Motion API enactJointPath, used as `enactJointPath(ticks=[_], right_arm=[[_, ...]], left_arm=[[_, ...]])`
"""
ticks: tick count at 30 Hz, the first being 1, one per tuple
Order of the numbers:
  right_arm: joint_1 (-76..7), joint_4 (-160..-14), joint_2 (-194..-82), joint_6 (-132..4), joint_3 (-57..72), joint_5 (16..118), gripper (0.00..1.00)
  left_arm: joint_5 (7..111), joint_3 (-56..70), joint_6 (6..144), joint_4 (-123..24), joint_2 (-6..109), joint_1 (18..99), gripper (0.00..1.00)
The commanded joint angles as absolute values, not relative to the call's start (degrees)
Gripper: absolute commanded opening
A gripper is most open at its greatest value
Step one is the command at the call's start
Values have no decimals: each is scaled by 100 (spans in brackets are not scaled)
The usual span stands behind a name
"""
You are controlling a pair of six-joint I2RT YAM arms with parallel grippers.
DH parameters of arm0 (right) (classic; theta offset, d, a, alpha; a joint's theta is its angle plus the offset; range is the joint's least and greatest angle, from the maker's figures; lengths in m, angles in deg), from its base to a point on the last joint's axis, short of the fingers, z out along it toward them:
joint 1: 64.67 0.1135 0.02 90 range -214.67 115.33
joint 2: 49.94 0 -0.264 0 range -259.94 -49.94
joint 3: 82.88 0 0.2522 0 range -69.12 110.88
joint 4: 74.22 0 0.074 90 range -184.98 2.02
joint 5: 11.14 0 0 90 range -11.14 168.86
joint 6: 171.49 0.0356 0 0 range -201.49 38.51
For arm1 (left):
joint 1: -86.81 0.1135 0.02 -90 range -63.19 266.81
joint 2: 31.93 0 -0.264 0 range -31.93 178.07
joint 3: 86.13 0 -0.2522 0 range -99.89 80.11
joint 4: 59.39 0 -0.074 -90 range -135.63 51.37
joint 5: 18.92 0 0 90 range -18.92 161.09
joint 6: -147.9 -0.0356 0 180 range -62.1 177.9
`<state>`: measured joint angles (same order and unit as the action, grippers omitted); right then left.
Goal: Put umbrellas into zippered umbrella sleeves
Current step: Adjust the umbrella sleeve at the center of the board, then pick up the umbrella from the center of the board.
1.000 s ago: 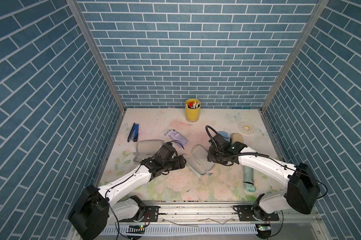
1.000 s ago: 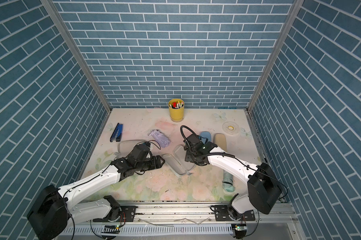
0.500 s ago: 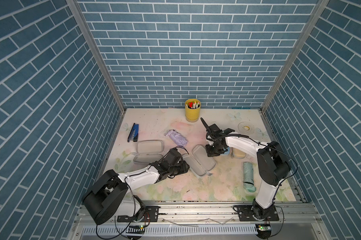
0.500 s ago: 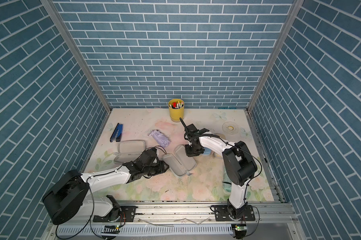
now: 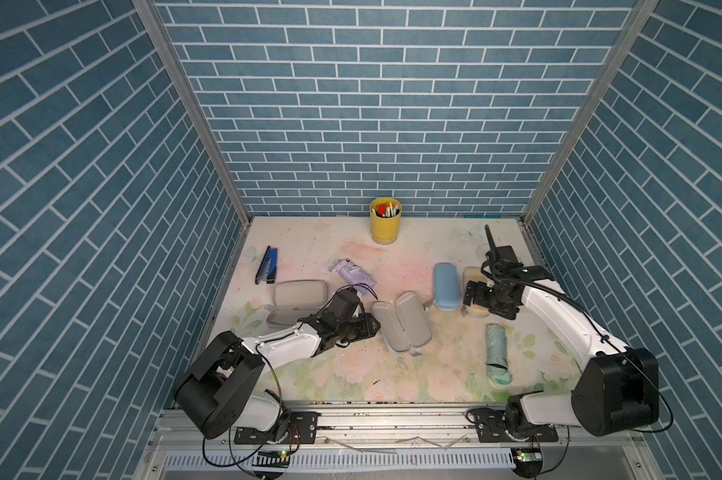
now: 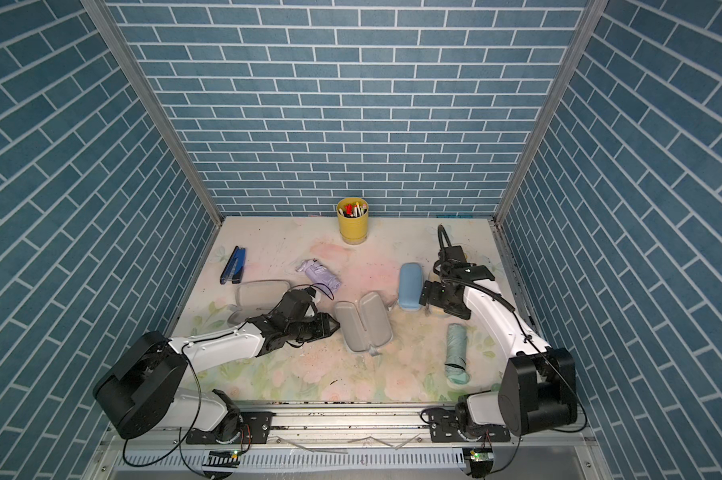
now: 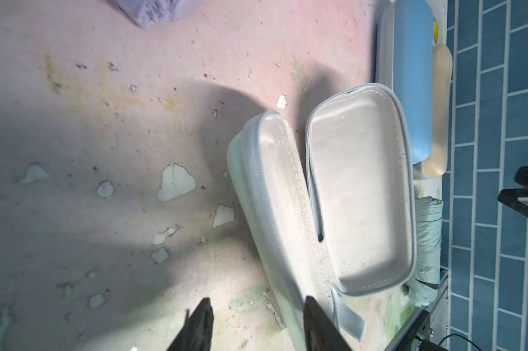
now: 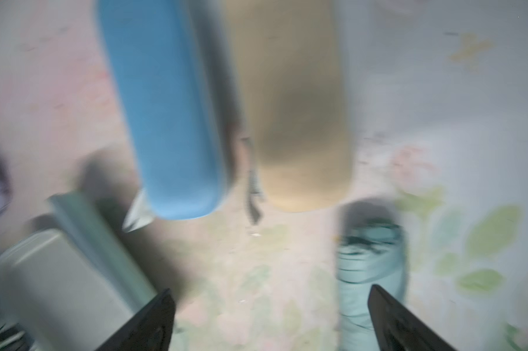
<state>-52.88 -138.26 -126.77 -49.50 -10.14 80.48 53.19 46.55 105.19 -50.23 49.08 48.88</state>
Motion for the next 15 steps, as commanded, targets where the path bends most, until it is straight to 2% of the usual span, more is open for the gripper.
enactJointPath(ticks=[1,5,11,13,15], right_arm=[[-5599,-14342,-12572,-4712,-1393,8893,99],[-5732,-13873,-12844,-4730,-1906,8396,99],[-5742,-13285,-13355,-4721,-2242,8001,97],[-5743,-13148,-13472,-4735,-2279,7933,91],[-5750,-13012,-13609,-4778,-2329,7864,82]], left_arm=[[5166,4571,10440,-4957,4867,4910,61],[5201,4562,10414,-4830,4730,4910,72],[4967,4629,10579,-5338,5000,4910,74],[4948,4612,10607,-5462,5086,4910,73],[4929,4591,10603,-5539,5200,4910,72]])
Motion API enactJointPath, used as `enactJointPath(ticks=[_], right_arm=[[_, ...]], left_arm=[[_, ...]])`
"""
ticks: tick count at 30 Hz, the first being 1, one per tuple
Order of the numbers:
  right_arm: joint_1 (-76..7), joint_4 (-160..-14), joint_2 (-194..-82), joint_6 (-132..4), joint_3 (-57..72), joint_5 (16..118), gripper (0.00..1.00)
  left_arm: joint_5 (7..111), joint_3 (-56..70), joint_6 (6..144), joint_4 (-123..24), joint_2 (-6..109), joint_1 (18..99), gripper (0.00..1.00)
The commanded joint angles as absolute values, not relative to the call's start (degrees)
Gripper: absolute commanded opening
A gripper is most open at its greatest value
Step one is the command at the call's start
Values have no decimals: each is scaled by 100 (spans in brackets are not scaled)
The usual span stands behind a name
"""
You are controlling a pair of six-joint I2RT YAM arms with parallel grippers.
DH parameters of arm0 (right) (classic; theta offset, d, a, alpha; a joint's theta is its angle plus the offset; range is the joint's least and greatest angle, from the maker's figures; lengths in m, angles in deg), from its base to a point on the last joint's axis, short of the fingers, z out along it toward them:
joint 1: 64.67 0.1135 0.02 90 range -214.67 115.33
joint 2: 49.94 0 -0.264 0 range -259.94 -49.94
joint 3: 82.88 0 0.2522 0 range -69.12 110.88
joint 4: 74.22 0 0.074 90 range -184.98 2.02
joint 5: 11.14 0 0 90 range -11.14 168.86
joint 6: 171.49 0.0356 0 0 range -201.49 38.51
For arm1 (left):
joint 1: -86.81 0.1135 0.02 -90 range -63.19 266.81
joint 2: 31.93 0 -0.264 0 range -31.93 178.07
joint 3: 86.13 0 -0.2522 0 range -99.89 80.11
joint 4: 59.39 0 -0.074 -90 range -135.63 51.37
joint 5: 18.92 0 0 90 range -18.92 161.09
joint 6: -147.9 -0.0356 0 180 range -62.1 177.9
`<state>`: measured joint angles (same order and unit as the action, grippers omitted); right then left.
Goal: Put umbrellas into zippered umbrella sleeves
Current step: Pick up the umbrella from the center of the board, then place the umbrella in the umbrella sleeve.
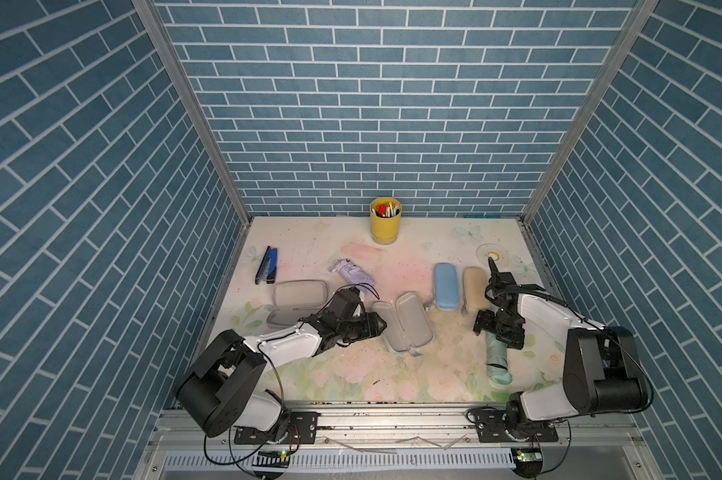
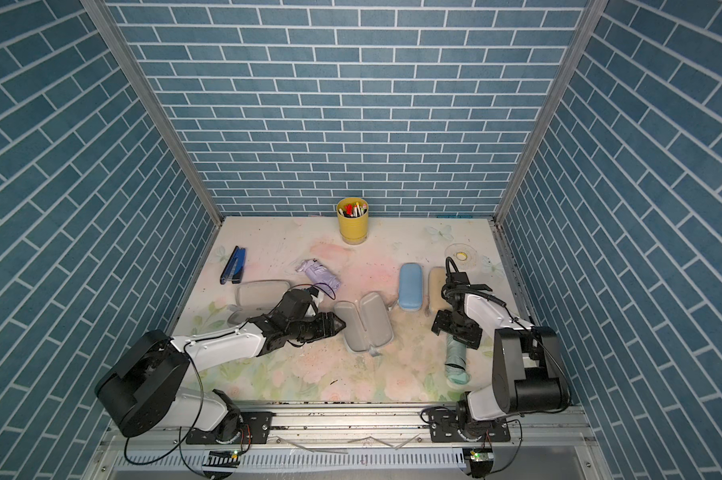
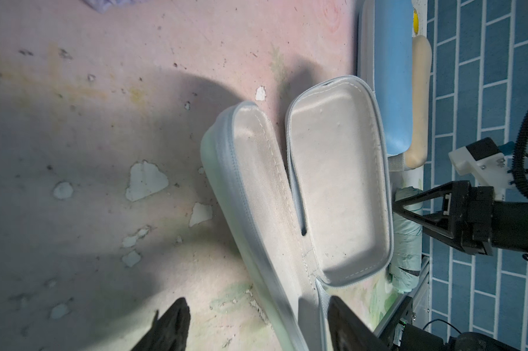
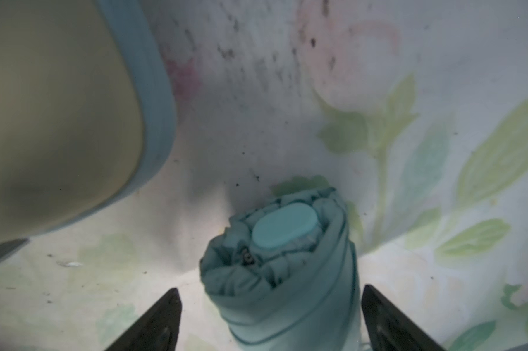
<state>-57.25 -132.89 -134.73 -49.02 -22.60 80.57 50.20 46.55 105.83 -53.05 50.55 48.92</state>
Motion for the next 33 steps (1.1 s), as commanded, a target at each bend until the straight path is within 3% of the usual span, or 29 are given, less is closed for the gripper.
enactJointPath(ticks=[1,7,11,15,19,26,33], right_arm=[[-5746,-12955,-13661,-4782,-2369,7803,76],[-5611,-13070,-13236,-4800,-2523,7854,42],[-5305,-13447,-12755,-4669,-2438,7963,30],[-4636,-13990,-12374,-4347,-1940,8146,21],[-3633,-14214,-12386,-3836,-975,8249,14],[-2294,-13598,-13632,-3298,882,8878,3],[-1823,-12543,-14634,-3253,1586,9783,0]], left_arm=[[4913,4585,10606,-5588,5253,4910,71],[4841,4549,10638,-5832,5554,4910,63],[4829,4548,10651,-5902,5639,4919,56],[4845,4586,10651,-5955,5647,4919,51],[4787,4661,10701,-6135,5671,4919,41],[4702,4816,10949,-6589,5745,4892,29],[4843,4960,11281,-7091,5907,4731,23]])
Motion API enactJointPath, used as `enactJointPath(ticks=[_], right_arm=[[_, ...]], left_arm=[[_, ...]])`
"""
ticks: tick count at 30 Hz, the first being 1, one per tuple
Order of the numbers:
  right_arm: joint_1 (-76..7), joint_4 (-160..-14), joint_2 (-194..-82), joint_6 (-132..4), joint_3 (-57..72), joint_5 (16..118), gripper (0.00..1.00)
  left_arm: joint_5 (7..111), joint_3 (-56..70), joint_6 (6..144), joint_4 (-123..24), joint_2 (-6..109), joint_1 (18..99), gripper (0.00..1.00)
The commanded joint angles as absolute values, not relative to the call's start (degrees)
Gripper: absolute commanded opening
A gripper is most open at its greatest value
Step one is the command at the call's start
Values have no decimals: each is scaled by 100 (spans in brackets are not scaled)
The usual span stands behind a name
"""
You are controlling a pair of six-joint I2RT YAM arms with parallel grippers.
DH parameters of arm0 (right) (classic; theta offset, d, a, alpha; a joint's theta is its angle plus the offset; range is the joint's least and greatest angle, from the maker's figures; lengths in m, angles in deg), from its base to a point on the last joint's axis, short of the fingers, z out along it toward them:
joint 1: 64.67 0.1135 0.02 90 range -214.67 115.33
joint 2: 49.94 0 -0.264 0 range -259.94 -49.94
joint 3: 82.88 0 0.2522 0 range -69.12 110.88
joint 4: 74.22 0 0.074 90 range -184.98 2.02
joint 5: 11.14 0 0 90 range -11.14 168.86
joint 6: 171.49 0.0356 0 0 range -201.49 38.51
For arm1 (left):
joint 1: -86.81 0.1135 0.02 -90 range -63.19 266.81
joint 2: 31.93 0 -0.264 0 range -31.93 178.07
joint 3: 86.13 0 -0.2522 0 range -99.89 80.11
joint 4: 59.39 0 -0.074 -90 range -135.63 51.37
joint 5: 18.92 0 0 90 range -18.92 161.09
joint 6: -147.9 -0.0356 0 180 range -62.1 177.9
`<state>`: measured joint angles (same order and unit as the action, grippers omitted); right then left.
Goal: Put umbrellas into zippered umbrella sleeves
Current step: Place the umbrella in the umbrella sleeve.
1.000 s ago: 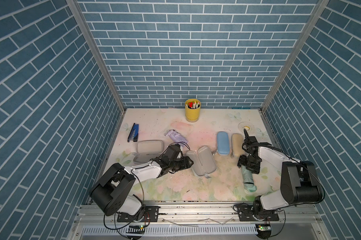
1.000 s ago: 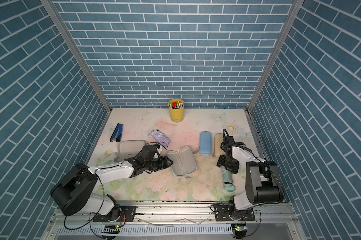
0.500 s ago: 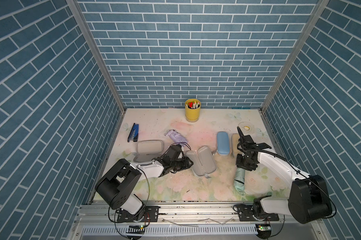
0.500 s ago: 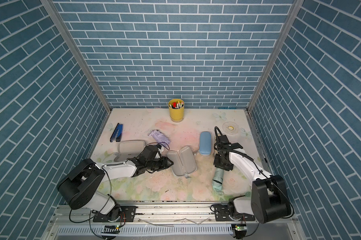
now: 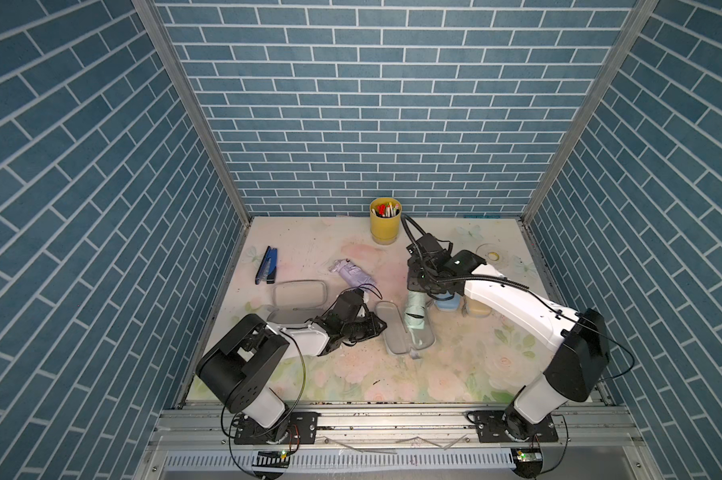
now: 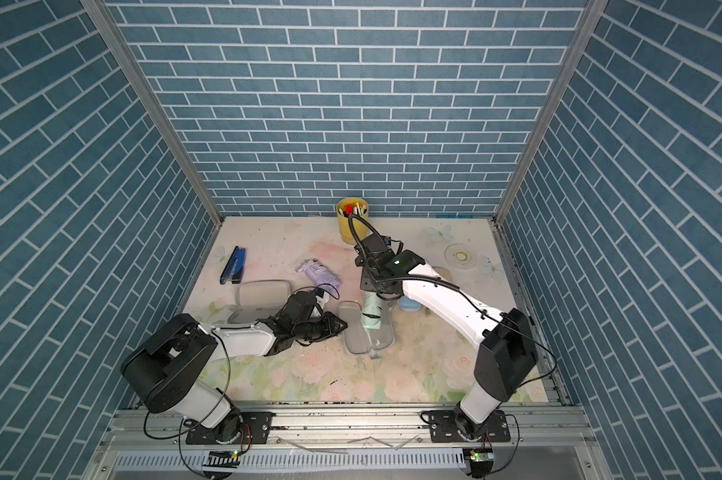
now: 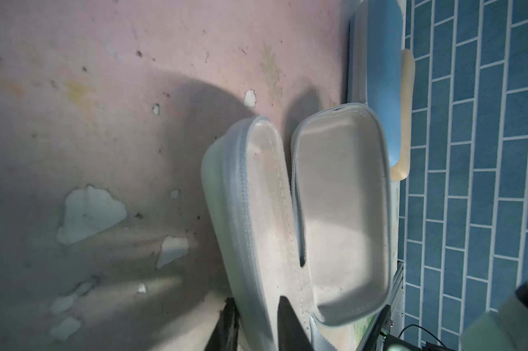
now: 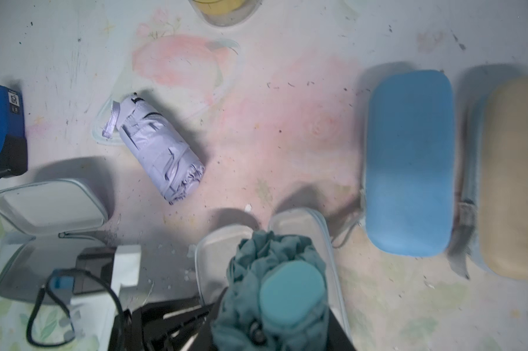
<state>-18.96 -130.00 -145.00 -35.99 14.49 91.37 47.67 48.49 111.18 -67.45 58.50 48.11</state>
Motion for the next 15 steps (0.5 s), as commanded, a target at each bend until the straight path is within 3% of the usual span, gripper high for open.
enactJointPath(ticks=[1,8,15], right_arm=[[-1816,-12393,-14705,-3201,1525,9775,0],[-1428,-12180,-14980,-2679,891,10179,0],[-1128,-12188,-15191,-2440,641,10327,0]], left_arm=[[4861,4986,11353,-7150,5935,4718,22],[5376,5353,12279,-7743,5984,4596,8],[5589,5347,12628,-8096,6082,4379,7]])
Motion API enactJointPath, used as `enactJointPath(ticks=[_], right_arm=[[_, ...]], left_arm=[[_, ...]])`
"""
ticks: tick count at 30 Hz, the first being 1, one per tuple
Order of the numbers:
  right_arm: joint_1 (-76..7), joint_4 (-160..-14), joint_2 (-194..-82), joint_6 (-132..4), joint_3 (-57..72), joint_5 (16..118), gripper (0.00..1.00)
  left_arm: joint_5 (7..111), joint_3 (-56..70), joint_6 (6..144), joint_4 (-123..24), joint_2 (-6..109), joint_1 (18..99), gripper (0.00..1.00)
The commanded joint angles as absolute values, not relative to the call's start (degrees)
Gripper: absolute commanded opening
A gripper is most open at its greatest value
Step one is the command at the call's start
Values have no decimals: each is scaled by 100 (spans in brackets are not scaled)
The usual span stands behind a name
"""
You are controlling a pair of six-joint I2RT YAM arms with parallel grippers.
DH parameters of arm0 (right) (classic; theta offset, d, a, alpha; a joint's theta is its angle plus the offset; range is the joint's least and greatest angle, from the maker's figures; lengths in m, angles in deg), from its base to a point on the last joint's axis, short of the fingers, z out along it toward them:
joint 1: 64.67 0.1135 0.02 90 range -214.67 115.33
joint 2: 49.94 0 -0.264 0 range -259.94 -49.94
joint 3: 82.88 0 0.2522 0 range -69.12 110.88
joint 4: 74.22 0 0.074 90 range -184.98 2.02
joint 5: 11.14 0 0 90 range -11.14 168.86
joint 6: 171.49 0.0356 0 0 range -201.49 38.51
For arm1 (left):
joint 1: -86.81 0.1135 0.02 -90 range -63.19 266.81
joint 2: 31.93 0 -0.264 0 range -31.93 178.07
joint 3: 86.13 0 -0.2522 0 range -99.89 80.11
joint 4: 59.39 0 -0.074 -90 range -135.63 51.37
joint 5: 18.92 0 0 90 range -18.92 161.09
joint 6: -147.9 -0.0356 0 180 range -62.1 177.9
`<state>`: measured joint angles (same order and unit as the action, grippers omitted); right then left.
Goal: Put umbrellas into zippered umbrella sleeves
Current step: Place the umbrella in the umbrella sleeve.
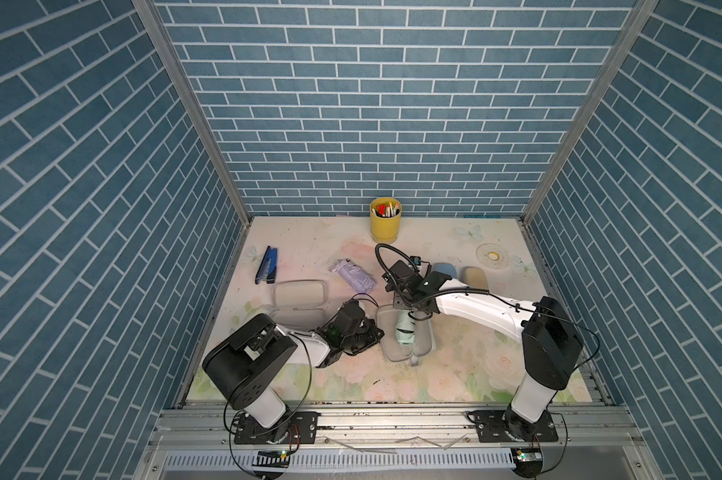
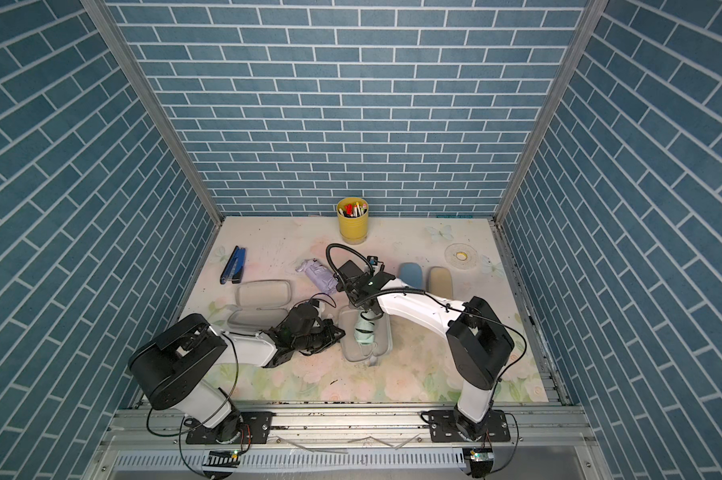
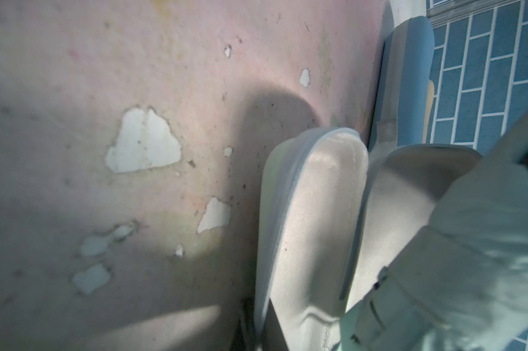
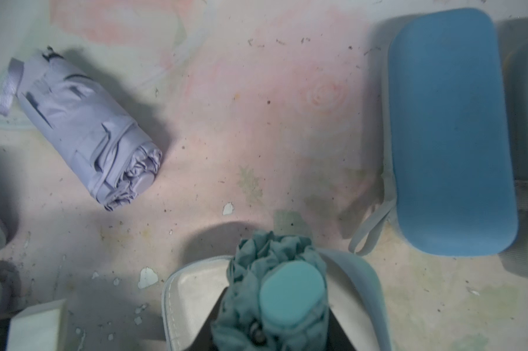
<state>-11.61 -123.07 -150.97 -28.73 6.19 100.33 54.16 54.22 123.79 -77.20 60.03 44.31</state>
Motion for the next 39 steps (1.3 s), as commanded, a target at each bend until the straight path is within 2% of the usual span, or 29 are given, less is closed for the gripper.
enactJointPath(ticks=[1,11,17,32,39], right_arm=[[-1120,-12182,-15214,-2444,664,10320,0],[-1105,-12113,-15373,-3267,1537,10832,0],[-1112,-11481,-15533,-3933,1473,10949,0],[-566,-11879,-15344,-2831,188,10382,0],[-468,-12326,-15219,-2618,315,10181,0]], left_arm=[[5576,5322,12644,-8104,6092,4366,7],[5575,5224,12644,-8094,6166,4166,6],[5597,5235,12632,-8029,6115,4146,6],[6158,5210,13129,-7839,6007,4146,4],[6250,5279,13129,-7956,6023,4138,3]])
